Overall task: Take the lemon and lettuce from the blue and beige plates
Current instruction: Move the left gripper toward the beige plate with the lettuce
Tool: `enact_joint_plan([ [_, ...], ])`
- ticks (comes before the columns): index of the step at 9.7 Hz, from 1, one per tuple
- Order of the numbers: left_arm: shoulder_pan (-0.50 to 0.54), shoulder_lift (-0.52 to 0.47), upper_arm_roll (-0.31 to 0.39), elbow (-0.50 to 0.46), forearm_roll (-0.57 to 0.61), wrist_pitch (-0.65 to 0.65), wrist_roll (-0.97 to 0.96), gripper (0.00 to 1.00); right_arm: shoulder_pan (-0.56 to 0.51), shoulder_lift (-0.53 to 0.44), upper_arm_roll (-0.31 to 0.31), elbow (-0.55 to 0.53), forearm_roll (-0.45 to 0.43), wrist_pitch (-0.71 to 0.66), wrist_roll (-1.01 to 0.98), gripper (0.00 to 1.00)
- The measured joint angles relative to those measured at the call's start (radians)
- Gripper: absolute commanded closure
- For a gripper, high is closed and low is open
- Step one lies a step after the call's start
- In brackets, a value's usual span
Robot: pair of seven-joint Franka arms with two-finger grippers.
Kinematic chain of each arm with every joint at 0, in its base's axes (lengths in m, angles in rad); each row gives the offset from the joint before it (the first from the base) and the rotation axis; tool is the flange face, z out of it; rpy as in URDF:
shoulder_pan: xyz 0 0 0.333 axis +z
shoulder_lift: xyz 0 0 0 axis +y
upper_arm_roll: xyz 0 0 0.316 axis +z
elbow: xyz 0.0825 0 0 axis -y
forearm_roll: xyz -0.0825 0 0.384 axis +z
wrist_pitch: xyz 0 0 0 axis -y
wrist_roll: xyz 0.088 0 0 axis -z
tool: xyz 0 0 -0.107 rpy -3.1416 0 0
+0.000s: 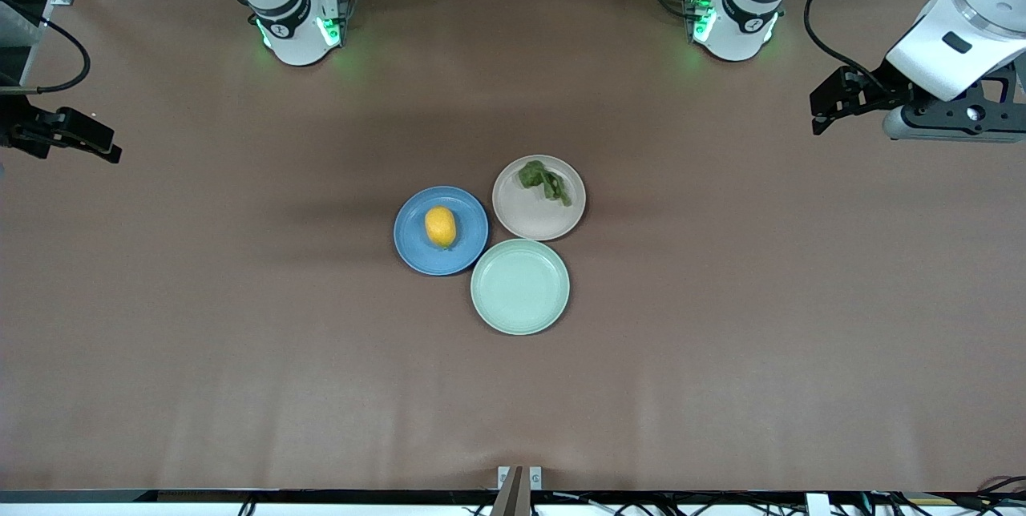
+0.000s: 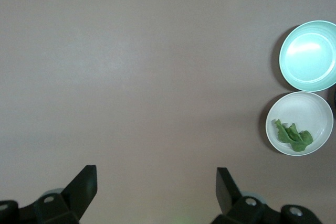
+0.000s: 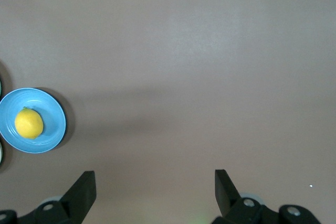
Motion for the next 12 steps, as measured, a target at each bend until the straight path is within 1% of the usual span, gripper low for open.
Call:
enact_joint_plan([
  [7,-0.003,0.006,-0.001,-0.001,0.0,0.0,0.0,0.0,0.0,0.0,0.0,0.0,0.0,0.0,0.0,0.0],
  [12,-0.012,0.038,-0.004,-0.004,0.0,-0.001,0.0,0.0,0.0,0.0,0.0,0.0,0.0,0.0,0.0,0.0],
])
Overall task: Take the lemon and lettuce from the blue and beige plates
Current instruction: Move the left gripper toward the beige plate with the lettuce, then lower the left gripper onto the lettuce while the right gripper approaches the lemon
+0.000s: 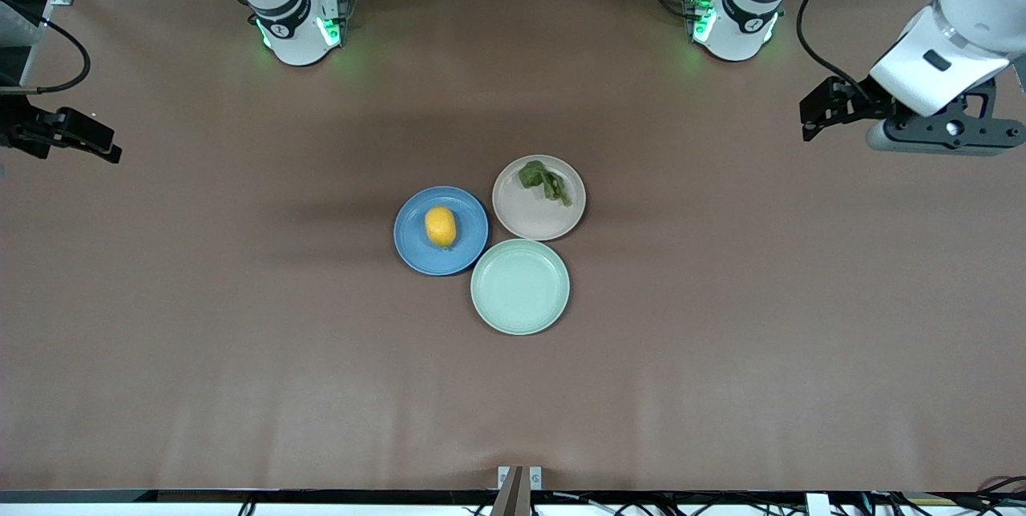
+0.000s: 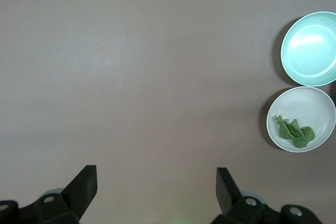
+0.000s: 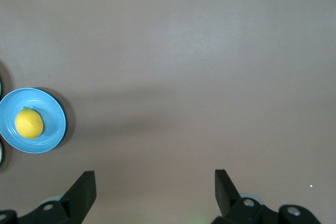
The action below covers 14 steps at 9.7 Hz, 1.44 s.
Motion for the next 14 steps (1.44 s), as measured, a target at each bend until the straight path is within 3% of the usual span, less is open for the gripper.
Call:
enact_joint_plan([
  [3,-0.025,0.053,-0.011,-0.002,-0.001,0.0,-0.001,0.0,0.0,0.0,0.0,0.001,0.0,0.0,0.0,0.0],
  [8,-0.024,0.174,-0.012,-0.014,-0.124,0.012,-0.001,0.0,0.003,0.002,0.001,0.002,0.001,-0.003,0.0,0.0],
  [14,-0.029,0.171,-0.096,-0.208,-0.127,0.231,-0.001,0.0,0.07,0.002,0.005,0.003,0.003,-0.012,0.05,0.0],
])
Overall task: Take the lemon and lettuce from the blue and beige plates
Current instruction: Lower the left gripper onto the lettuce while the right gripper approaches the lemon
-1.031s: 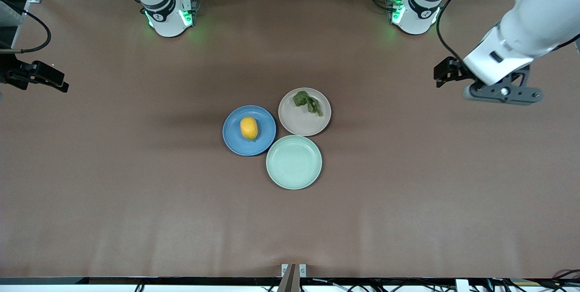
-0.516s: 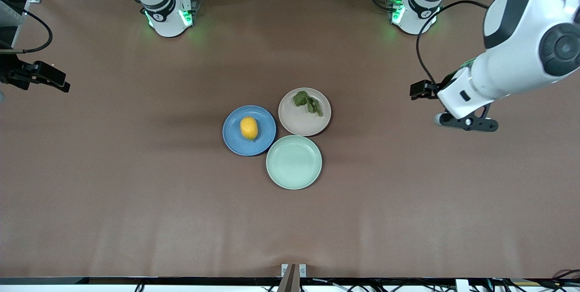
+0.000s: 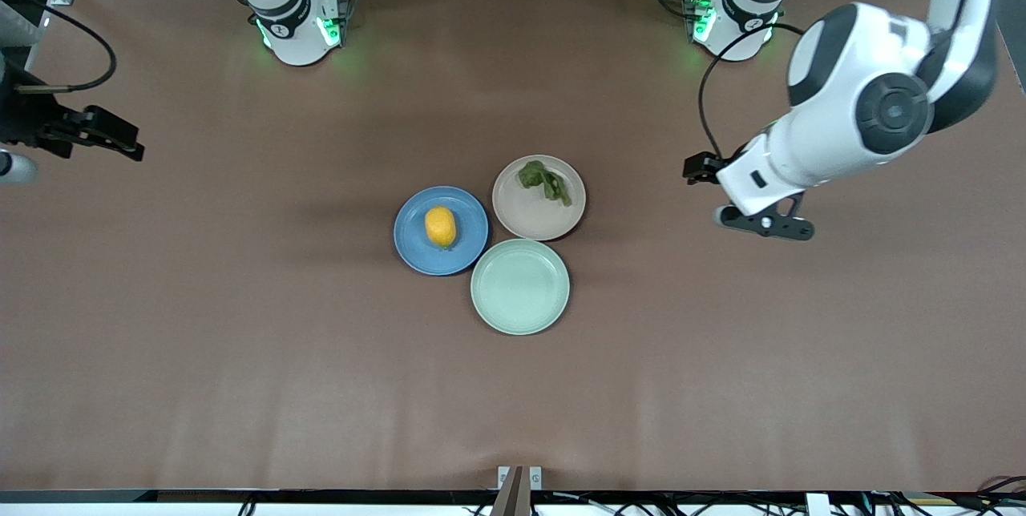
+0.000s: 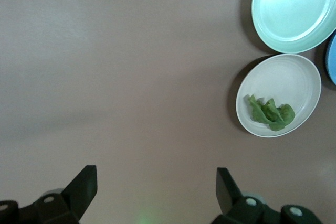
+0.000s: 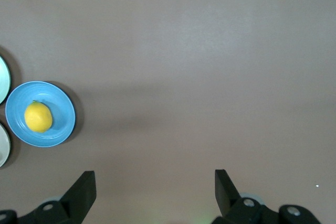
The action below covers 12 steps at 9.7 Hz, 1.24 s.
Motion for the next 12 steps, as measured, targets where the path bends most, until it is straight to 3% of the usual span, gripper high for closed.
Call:
enact_joint_plan([
  [6,-0.038,-0.002,-0.118,-0.201,0.0,0.242,-0.177,0.0,0.127,0.004,0.003,0.001,0.024,-0.001,0.108,0.0],
  [12,-0.179,0.144,-0.122,-0.221,0.0,0.35,-0.527,0.0,0.257,0.08,0.004,-0.001,0.059,0.031,0.176,0.0],
])
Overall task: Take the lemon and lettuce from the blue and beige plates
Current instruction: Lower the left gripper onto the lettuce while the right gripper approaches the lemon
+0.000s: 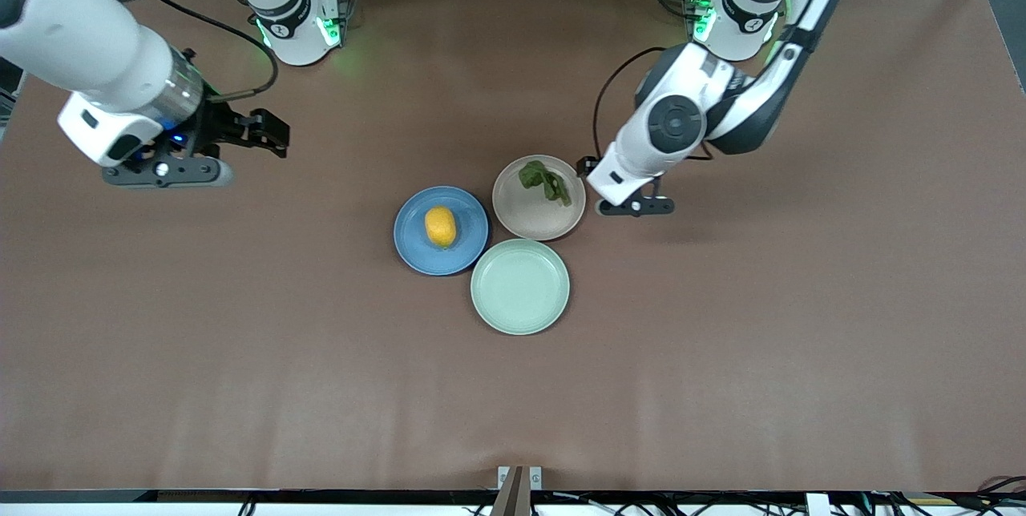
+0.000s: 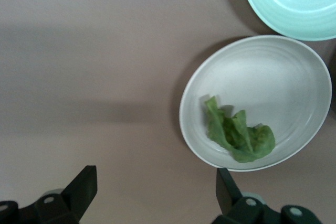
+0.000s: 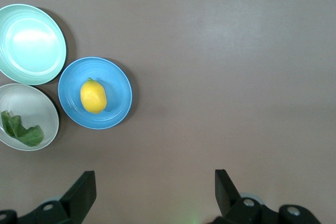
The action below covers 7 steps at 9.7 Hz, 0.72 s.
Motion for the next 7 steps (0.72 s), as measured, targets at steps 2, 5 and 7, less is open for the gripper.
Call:
enact_joint_plan([
  [2,-0.041,0.04,-0.001,0.0,0.0,0.063,-0.108,0.0,0.033,0.034,0.0,-0.003,0.001,0.043,0.04,0.0],
  [5,-0.108,0.089,-0.001,0.001,0.0,0.136,-0.258,0.0,0.079,0.118,0.0,-0.013,0.001,0.116,0.063,0.0],
  [7,-0.123,0.116,-0.001,0.002,0.0,0.169,-0.287,0.0,0.091,0.135,0.0,-0.07,0.001,0.198,0.063,0.0],
])
